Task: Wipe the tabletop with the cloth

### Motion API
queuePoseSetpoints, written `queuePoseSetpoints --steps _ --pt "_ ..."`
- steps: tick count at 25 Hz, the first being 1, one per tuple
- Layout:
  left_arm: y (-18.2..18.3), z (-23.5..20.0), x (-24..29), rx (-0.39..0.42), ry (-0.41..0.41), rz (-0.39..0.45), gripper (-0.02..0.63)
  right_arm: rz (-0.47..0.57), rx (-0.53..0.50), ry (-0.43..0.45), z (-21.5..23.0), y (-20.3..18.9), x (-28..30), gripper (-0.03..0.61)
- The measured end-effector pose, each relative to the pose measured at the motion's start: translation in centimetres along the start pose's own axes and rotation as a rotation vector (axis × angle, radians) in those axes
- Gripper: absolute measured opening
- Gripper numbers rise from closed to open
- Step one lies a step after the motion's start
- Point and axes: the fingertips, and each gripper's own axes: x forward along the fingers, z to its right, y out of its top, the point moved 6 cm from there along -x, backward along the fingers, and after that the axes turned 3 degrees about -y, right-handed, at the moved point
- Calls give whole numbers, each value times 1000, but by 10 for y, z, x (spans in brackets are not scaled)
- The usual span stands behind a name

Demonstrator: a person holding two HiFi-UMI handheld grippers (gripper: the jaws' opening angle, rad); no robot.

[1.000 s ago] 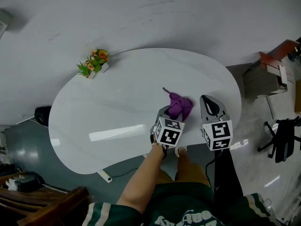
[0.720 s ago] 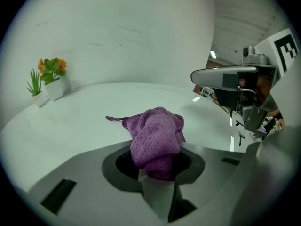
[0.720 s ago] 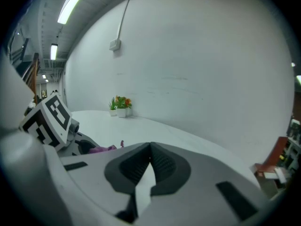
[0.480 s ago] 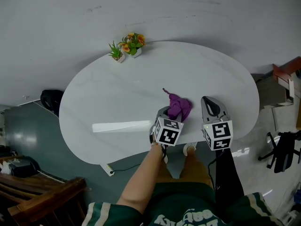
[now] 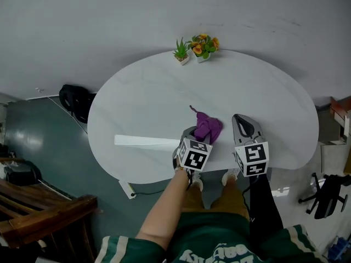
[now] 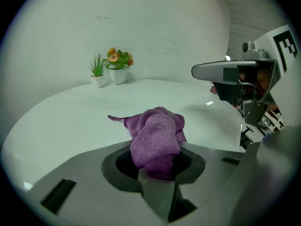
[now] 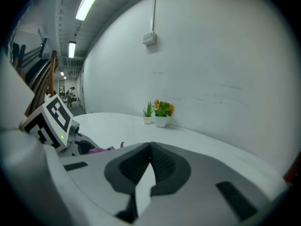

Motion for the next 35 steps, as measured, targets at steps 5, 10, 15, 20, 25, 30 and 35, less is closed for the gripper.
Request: queuePoseSetpoints --steps 5,10,15,20,25,30,35 --pt "-27 -55 -36 -72 61 11 132 9 -29 79 -57 18 27 3" --pt "-53 -95 -68 -139 140 11 132 18 -55 180 -107 34 50 3" --pt "-86 -142 -106 -218 220 17 133 31 -94 277 -164 52 67 3" --pt "-114 -179 -142 -288 302 23 135 31 -114 346 -205 60 79 3" --pt "-143 -206 -173 -340 380 12 135 33 -114 409 -240 65 91 4" --pt "-176 -231 -208 -419 470 15 133 32 -130 473 -278 68 98 3" --pt "-217 -249 -249 -490 584 -9 133 37 -153 530 -311 69 98 3"
